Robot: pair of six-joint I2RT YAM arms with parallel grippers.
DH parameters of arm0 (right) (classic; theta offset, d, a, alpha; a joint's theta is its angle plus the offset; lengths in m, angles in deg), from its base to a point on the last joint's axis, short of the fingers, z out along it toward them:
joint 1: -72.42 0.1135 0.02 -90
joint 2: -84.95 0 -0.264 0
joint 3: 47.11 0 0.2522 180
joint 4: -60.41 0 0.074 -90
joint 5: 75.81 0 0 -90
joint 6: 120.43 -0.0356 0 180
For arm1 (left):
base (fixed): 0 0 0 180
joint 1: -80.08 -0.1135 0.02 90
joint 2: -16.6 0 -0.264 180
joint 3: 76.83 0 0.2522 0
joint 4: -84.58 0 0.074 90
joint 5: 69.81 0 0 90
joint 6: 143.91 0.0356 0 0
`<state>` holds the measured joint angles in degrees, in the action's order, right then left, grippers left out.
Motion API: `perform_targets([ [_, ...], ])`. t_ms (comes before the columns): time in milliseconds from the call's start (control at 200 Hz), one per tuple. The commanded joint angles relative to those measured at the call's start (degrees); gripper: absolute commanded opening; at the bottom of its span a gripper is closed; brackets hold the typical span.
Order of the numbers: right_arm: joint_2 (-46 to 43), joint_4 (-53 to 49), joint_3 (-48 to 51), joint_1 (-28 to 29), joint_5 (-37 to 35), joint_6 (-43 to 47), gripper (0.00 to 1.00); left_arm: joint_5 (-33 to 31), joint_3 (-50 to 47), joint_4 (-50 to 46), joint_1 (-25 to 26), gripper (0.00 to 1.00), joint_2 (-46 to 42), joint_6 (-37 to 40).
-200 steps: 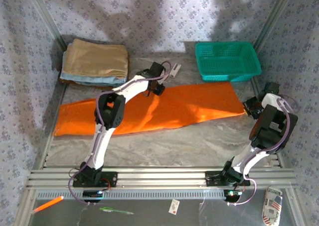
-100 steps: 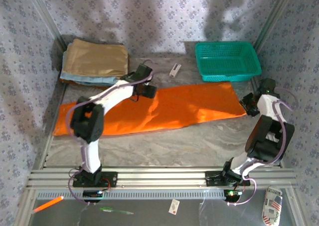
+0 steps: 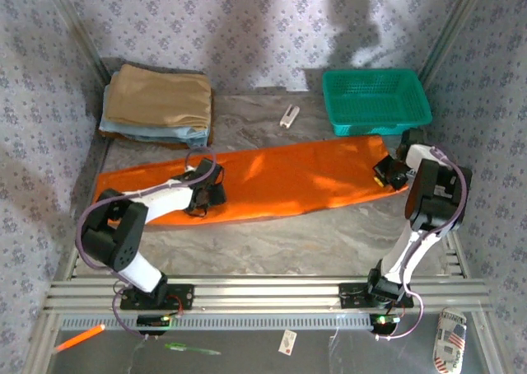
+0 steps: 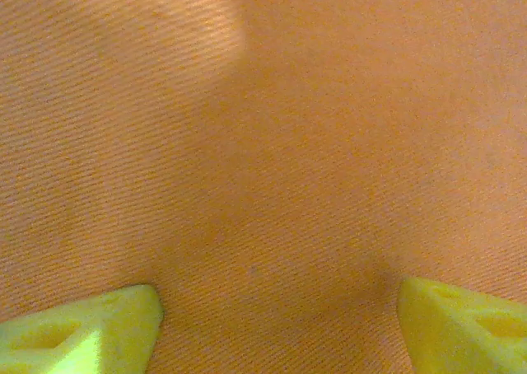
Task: Fold and stack the trousers
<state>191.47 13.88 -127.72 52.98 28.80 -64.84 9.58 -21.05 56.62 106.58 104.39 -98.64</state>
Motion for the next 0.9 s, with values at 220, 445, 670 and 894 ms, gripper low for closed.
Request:
perform_targets([
  [220, -6.39, -3.35, 7.32, -8.24, -1.77, -0.68, 0.0, 2.03, -8.09, -6.5, -3.65, 0.76, -8.53, -0.19],
  [445, -14.2, -4.38, 8.73, -6.86, -0.62, 0.37, 0.0, 4.24, -5.05, -11.21, -3.65, 0.75, -12.57, 2.14],
  [670, -12.58, -5.28, -0.27, 9.98, -4.54, -1.18, 0.04, 6.44, 1.73, -12.36, -1.72, 0.76, -13.95, 3.53],
  [894, 4.96, -9.05, -14.29, 19.23, -9.8, -7.74, 0.0, 8.53, 10.43, -4.94, -0.75, 0.73, 0.04, 2.09],
])
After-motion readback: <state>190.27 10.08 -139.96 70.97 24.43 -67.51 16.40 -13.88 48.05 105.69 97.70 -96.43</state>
